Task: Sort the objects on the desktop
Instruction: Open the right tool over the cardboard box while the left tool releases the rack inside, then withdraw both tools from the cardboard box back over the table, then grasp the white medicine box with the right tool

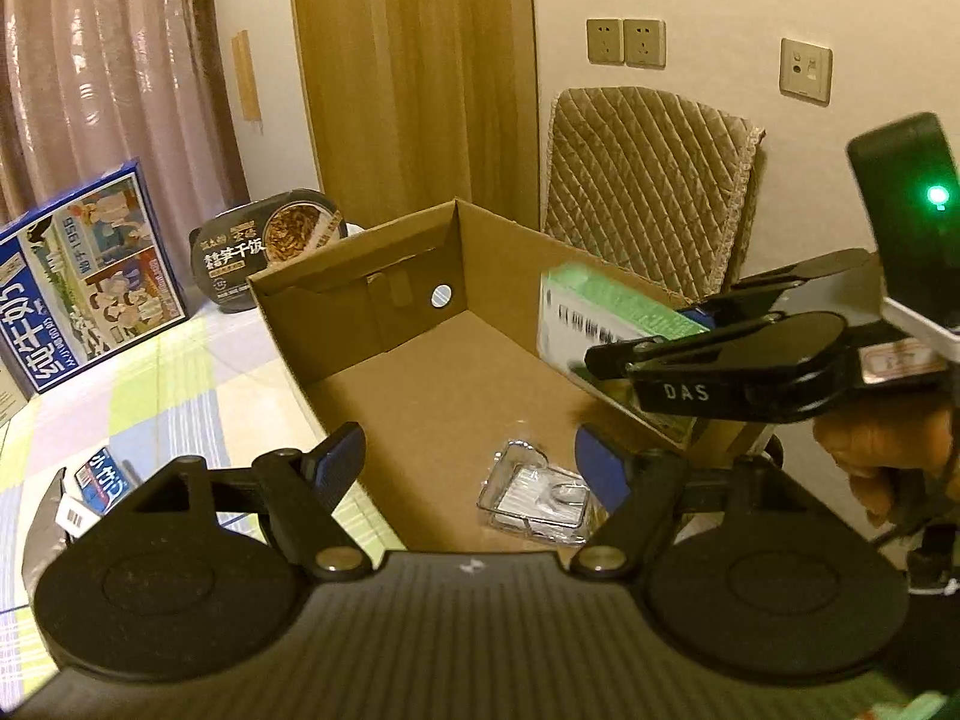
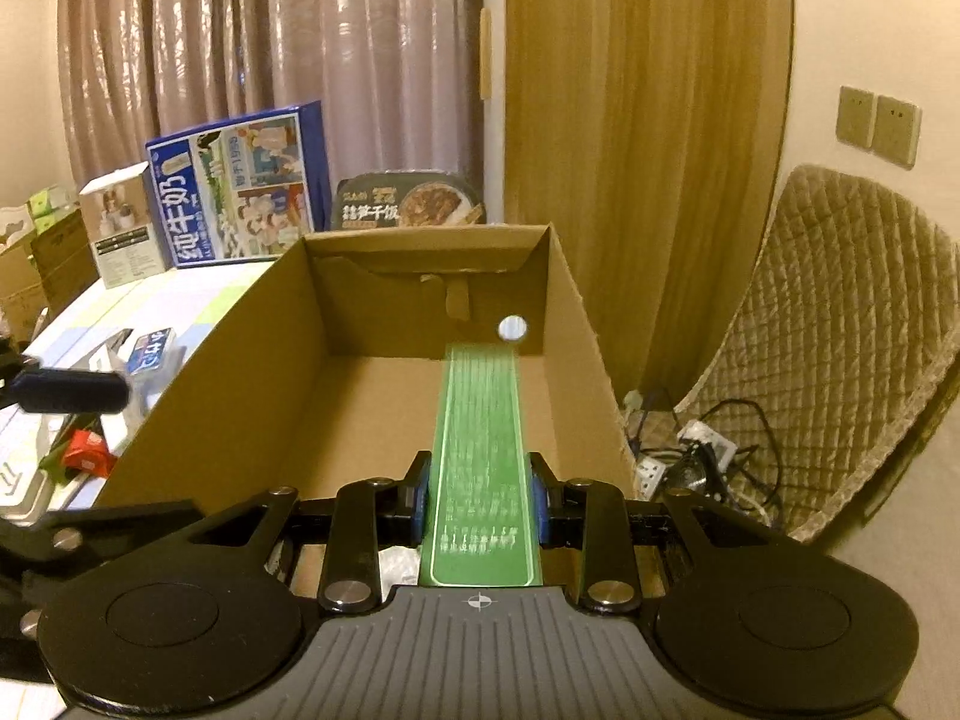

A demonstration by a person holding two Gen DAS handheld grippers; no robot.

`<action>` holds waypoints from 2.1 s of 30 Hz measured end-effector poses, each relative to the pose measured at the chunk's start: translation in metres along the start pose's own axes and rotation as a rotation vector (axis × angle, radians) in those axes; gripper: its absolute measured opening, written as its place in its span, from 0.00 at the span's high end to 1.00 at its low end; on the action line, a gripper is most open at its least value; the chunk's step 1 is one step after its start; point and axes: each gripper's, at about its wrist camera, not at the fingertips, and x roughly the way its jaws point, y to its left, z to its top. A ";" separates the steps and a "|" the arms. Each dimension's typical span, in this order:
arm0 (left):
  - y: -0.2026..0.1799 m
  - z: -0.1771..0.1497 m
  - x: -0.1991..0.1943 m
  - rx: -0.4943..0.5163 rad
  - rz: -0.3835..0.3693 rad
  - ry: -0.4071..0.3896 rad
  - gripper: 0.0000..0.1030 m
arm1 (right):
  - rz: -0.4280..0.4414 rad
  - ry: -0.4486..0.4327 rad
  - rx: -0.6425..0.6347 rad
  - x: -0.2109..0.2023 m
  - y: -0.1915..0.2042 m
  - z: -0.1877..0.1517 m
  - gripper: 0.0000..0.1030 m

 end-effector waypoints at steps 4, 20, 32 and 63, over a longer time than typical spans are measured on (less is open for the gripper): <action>0.003 -0.003 -0.008 -0.018 0.001 -0.005 0.29 | -0.008 -0.021 -0.005 -0.004 0.002 0.003 0.49; 0.017 -0.044 -0.082 -0.101 0.062 -0.005 0.23 | 0.054 -0.081 0.022 -0.090 0.053 -0.027 0.32; 0.047 -0.105 -0.161 -0.180 0.122 0.033 0.11 | 0.185 -0.037 -0.012 -0.131 0.123 -0.055 0.04; 0.158 -0.191 -0.210 -0.263 0.329 0.182 0.01 | 0.460 0.111 -0.411 -0.068 0.243 -0.073 0.02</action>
